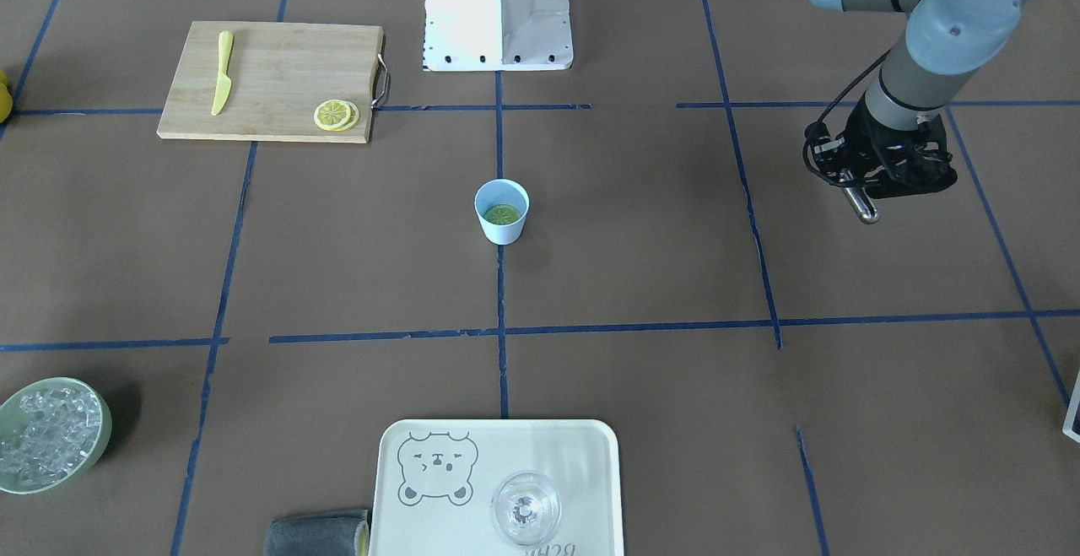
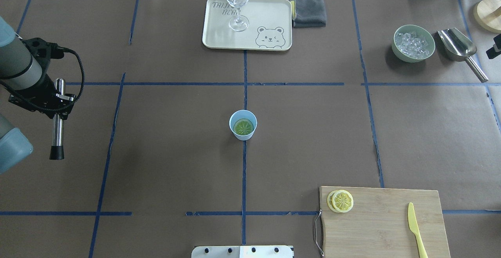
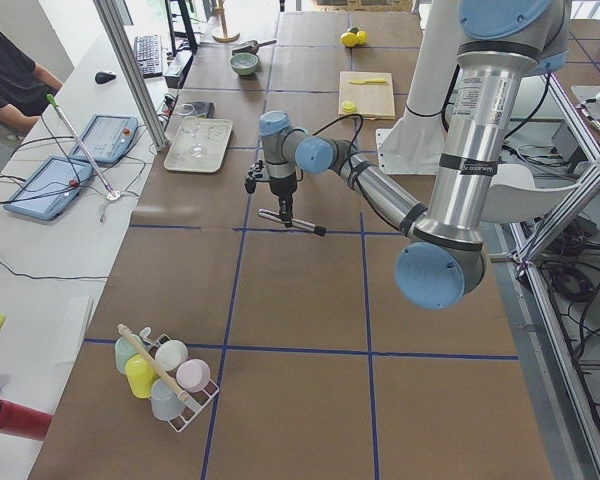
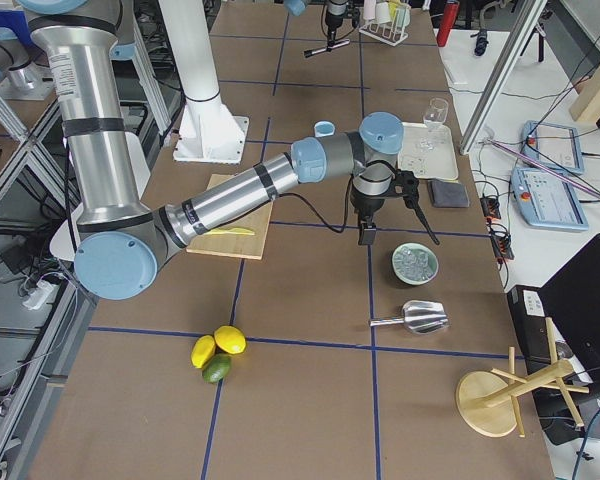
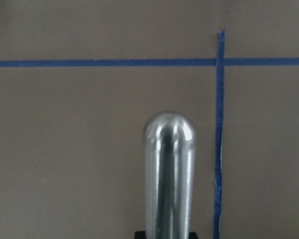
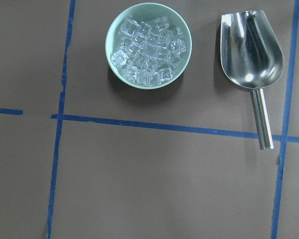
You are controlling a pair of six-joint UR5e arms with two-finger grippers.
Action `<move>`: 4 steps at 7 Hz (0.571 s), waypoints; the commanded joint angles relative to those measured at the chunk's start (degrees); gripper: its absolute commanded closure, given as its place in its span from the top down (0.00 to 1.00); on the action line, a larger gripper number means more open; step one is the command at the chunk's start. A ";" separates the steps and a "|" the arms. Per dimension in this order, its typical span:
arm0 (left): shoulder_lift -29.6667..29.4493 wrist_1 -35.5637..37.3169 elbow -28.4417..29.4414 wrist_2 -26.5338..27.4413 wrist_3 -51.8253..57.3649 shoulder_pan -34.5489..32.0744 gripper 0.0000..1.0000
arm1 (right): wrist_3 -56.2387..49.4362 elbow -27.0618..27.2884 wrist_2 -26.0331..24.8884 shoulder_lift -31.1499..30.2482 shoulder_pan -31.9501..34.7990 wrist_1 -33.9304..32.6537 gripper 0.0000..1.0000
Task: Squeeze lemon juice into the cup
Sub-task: 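Lower the muddler onto the table and open the left gripper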
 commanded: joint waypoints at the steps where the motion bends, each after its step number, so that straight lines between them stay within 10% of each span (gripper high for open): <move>1: -0.76 0.47 5.45 -0.73 1.88 -0.12 0.00 | 0.00 -0.03 -0.11 0.05 0.00 1.03 1.00; 4: -1.03 -0.14 11.70 -11.11 7.86 -0.74 0.00 | 0.00 -0.20 -0.11 -0.21 0.00 2.44 1.00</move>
